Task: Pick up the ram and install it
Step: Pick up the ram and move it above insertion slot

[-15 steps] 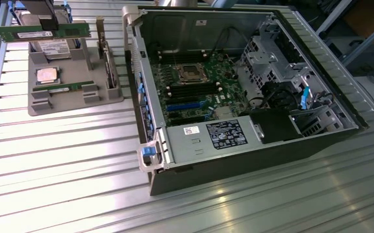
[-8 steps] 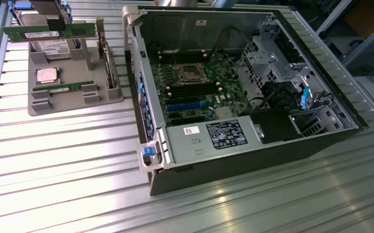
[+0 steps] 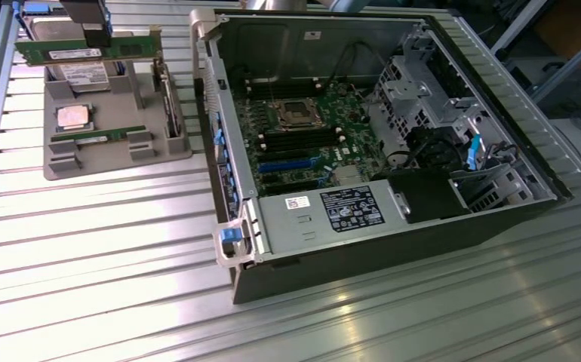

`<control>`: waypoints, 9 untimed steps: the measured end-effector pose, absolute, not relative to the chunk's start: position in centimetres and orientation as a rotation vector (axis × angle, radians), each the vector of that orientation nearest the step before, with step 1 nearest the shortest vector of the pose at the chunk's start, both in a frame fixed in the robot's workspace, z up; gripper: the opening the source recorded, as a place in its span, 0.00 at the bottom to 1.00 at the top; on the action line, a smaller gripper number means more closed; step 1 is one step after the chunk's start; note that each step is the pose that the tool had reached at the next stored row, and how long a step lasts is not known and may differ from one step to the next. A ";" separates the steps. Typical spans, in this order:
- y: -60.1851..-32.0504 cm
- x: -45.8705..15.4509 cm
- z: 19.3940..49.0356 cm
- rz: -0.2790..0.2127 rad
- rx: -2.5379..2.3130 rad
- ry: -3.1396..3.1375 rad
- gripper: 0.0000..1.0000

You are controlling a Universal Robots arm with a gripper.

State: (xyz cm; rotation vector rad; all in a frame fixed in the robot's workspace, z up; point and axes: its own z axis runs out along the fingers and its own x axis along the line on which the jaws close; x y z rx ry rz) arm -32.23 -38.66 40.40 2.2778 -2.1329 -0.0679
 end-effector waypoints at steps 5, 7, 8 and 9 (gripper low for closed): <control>-38.7 -31.4 40.4 -0.067 2.277 -2.132 0.12; -38.7 -31.2 40.4 -0.067 2.277 -2.132 0.12; -38.7 -31.0 40.4 -0.067 2.277 -2.132 0.12; -38.7 -30.8 40.4 -0.066 2.277 -2.132 0.12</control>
